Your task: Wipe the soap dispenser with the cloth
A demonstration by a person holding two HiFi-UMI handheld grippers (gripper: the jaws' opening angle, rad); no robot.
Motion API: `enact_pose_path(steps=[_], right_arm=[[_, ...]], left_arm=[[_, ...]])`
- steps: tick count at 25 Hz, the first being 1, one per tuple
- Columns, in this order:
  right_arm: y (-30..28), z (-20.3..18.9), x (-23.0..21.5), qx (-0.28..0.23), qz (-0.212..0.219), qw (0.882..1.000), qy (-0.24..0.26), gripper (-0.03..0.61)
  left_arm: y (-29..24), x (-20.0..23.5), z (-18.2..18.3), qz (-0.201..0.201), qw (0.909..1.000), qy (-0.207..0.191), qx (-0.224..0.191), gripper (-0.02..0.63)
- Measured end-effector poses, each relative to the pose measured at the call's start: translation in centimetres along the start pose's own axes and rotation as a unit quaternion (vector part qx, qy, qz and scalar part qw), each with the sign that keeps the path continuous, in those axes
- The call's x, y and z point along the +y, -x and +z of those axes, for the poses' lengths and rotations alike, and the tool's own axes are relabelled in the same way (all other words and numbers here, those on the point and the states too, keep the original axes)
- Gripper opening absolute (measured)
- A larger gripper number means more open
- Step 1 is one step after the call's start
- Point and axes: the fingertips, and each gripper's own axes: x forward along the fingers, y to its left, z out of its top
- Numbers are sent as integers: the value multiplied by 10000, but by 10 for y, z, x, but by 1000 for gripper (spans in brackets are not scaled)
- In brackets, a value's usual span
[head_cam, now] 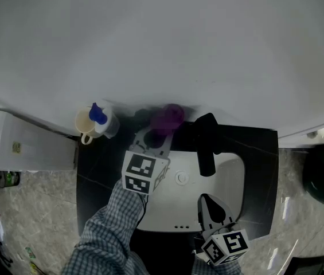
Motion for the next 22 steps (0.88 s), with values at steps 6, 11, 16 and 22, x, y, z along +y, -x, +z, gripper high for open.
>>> enact_pose_path(steps=[6,11,16,22], right_arm=[[3,-3,2,3,-11,10000,-23,18],[6,-1,7,-49,4,10000,39,18],[11,0,8,-98,-29,9999,54,18],[14,4,19,-197,18,9997,107,18]], left_arm=[[-1,-9,-7,-152,9998,-93,46,60],[5,-13,-22,-216,9992,283,172,60],[22,-6,-35,-27,9987,393,310,60],[56,0,-33,59,9987,400,295,60]])
